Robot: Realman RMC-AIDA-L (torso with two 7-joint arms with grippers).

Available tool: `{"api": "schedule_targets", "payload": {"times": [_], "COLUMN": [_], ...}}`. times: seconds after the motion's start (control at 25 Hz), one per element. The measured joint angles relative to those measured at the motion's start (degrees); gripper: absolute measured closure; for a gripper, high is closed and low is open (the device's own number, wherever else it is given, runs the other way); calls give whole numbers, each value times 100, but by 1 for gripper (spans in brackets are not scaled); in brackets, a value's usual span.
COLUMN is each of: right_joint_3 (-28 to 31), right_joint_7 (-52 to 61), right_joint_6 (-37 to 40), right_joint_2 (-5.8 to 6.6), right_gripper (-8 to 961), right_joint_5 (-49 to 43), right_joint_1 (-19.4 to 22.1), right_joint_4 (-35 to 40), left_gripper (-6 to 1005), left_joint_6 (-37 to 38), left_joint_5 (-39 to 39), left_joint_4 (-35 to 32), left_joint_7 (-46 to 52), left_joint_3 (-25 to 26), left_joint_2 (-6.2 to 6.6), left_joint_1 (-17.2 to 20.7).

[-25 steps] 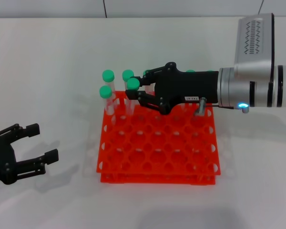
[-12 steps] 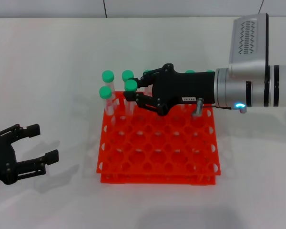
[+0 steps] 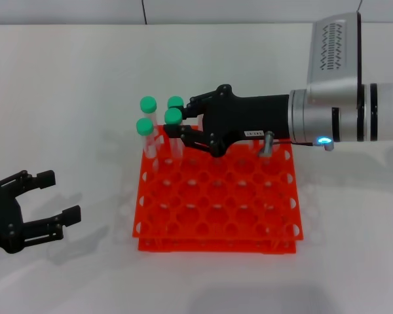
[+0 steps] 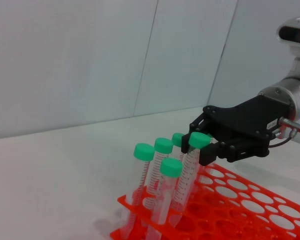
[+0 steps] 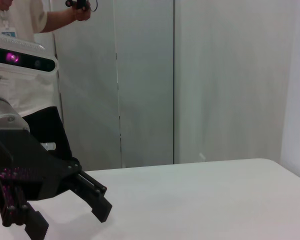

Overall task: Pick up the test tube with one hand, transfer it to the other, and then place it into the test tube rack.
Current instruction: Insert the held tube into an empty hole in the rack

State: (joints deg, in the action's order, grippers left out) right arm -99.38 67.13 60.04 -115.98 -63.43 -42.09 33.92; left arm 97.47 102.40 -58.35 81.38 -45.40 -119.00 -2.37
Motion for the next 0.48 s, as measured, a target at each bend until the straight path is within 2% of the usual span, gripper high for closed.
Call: {"api": "schedule_targets", "payload": {"times": [0.48], "right_joint_3": [-223], "right_joint_7": [156], "right_joint_6": [-181], "right_joint_2": [6], "right_gripper": [649], "right_joint_5": [-3], "right_joint_1": [-191], "right_joint_4": [-44], "left_gripper": [106], "left_joint_6": [0], "left_joint_5": [-1], "left_joint_4": [9], "left_joint_7": [2], "left_joint_3": [2], "left_joint_2": [-9], "left_joint_1": [-1]}}
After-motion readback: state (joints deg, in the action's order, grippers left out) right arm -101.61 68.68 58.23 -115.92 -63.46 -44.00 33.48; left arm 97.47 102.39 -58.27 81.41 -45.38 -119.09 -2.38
